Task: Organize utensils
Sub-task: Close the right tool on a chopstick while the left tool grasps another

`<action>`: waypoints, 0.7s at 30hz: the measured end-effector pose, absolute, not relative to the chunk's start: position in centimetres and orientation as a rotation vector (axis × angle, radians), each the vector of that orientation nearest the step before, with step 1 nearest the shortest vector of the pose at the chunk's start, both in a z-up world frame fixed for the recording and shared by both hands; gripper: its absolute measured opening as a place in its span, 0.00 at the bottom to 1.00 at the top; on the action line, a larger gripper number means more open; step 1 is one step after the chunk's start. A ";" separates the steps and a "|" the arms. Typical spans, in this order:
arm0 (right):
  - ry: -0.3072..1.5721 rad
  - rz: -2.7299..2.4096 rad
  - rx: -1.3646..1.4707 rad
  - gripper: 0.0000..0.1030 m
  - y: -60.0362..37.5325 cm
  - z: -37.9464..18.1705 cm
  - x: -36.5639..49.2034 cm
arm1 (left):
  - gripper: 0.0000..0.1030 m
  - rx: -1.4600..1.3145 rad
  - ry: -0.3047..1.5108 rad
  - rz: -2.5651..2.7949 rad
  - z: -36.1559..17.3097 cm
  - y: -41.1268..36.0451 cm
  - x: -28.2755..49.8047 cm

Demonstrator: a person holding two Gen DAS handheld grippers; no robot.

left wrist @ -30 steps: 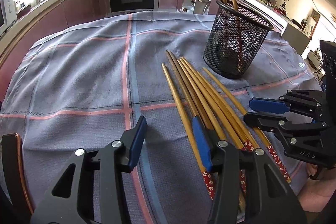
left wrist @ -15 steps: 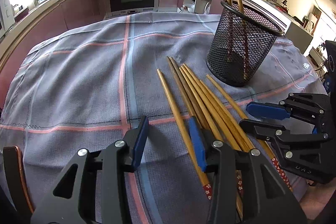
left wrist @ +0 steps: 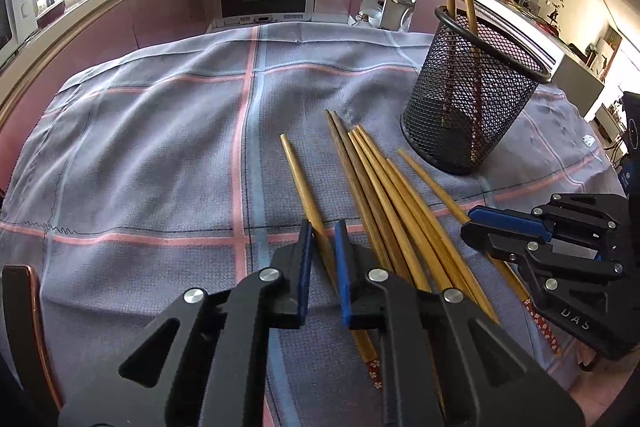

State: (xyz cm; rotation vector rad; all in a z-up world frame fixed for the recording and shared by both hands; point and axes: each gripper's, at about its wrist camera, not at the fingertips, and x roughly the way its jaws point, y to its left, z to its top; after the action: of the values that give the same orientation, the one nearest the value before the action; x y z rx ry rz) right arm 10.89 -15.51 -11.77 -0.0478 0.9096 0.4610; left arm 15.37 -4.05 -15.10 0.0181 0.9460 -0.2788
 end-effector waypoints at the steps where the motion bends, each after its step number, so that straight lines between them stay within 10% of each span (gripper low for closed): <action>1: 0.911 0.463 -0.040 0.05 -15.7 -11.8 10.9 | 0.11 0.012 0.946 -0.278 -15.1 -4.0 15.3; 21: 0.789 0.543 0.073 0.05 -19.2 -7.0 8.7 | 0.07 -0.096 0.841 -0.347 -10.3 -1.6 12.4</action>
State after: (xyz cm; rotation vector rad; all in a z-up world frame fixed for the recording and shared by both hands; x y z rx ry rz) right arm 8.68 -19.17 -7.03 0.0729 0.7891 0.5430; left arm 12.40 -1.64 -10.32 -0.0961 0.8410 -0.3474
